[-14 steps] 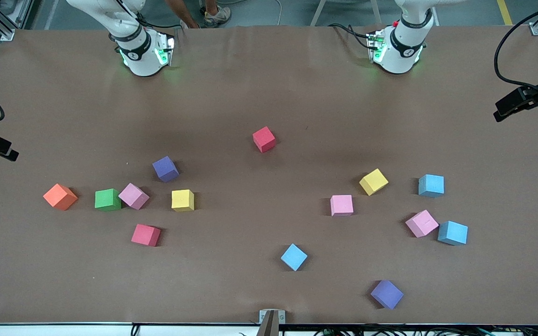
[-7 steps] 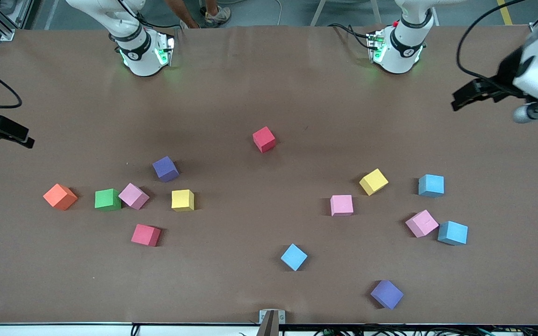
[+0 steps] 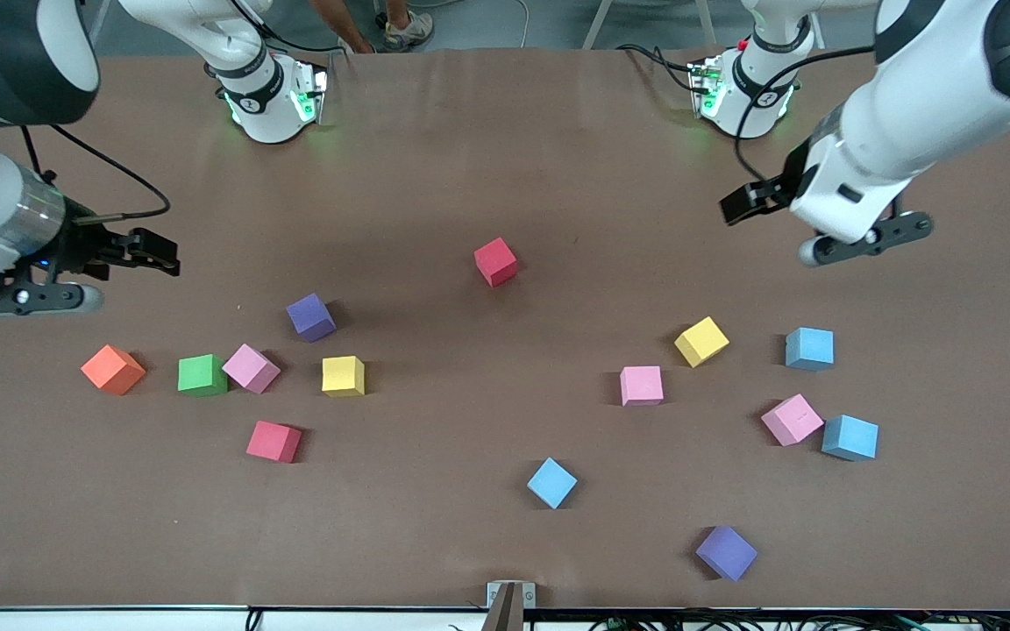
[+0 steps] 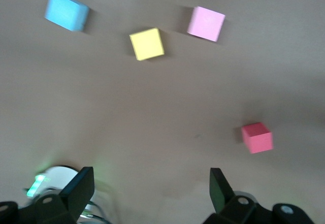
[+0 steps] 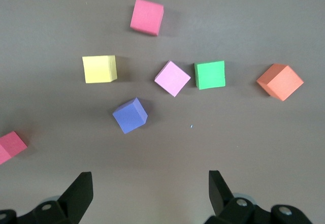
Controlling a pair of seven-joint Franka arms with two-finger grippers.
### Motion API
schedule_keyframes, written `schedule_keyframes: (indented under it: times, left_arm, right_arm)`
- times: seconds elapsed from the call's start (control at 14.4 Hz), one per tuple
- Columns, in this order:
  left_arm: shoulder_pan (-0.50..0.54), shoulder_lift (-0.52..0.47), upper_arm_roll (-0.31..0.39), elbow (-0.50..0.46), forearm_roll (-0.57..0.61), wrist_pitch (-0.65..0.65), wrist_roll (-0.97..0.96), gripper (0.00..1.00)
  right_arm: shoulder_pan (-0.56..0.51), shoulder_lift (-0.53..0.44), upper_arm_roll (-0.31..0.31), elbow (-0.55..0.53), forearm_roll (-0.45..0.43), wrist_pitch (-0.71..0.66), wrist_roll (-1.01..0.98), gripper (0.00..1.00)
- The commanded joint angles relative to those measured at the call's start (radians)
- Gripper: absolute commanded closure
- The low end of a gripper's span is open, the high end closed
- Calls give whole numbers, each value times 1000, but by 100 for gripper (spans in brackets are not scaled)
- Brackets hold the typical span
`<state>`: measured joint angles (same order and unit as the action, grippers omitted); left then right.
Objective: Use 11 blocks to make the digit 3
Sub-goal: 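Move both grippers out from rest toward the scattered cubes, then grasp the yellow cube with the right gripper while the left gripper grasps red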
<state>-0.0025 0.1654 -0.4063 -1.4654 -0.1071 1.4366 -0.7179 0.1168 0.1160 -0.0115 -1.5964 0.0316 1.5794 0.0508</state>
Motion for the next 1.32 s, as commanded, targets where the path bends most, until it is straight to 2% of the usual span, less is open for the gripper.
schedule_keyframes:
  times: [0.0, 0.21, 0.42, 0.56, 0.69, 0.83, 1.25]
  left_arm:
    - [-86, 90, -2, 14, -6, 66, -153, 0]
    - [-198, 196, -2, 14, 27, 201, -309, 0]
    - [-302, 311, 0, 13, 59, 356, -466, 0]
    - [-353, 385, -2, 13, 121, 470, -563, 0]
    - [-410, 451, 0, 13, 193, 565, -653, 0]
    - [-456, 500, 0, 13, 245, 606, -734, 0]
    - [-579, 539, 7, -67, 284, 677, -831, 0]
  right_arm:
    - [56, -12, -4, -84, -7, 48, 52, 0]
    - [109, 3, -4, -157, -7, 126, 112, 0]
    - [109, 77, -4, -152, -6, 186, 126, 0]
    - [136, 149, -4, -125, -5, 264, 210, 0]
    - [171, 247, -4, -39, -7, 287, 329, 0]
    - [175, 319, -4, 38, -1, 289, 357, 0]
    - [204, 465, -4, 41, -1, 499, 354, 0]
